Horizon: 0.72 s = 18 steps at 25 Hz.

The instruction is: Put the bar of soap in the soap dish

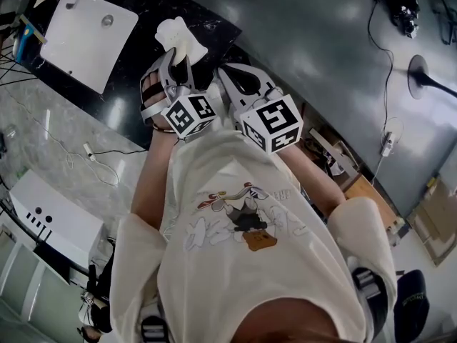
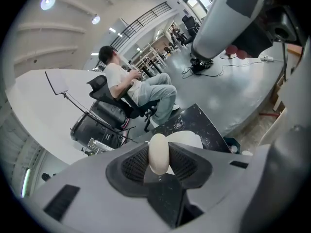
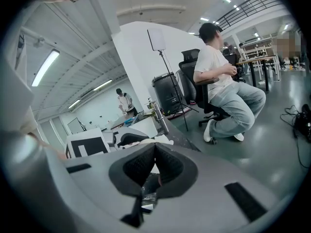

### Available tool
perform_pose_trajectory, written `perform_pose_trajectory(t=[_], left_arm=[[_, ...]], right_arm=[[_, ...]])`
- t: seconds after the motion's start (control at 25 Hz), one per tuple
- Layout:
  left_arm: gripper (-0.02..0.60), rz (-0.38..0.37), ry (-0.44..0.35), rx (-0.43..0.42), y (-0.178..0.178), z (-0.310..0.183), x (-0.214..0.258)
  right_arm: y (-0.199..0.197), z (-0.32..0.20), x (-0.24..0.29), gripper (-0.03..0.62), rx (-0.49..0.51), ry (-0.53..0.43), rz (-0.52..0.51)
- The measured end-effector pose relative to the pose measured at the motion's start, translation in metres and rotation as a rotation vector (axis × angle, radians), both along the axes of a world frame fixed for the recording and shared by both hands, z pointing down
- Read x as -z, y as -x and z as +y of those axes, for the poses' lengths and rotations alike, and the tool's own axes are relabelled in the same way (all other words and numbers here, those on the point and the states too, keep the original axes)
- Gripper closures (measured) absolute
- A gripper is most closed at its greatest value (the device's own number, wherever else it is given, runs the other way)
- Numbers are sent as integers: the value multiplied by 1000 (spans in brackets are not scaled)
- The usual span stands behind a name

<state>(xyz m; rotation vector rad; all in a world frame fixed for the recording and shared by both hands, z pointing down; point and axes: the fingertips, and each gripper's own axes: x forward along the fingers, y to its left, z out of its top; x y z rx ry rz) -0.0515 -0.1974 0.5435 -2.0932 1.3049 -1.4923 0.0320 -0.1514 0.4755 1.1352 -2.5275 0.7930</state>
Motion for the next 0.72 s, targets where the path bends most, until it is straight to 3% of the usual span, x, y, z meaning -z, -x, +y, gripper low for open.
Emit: perform_pose_trajectory(t=[0.24,0.44,0.72], left_arm=[[453,-33,43,0,0,-6,-7],[414,41,72,-9,-6,-4,-3],[416,36,56,-2,-5,-5,1]], right_arm=[[-1,-5,7,588,-16,1,-24],[1,-4,5,588,-18,14,-38],[-2,3,3,588,-27,33,-49]])
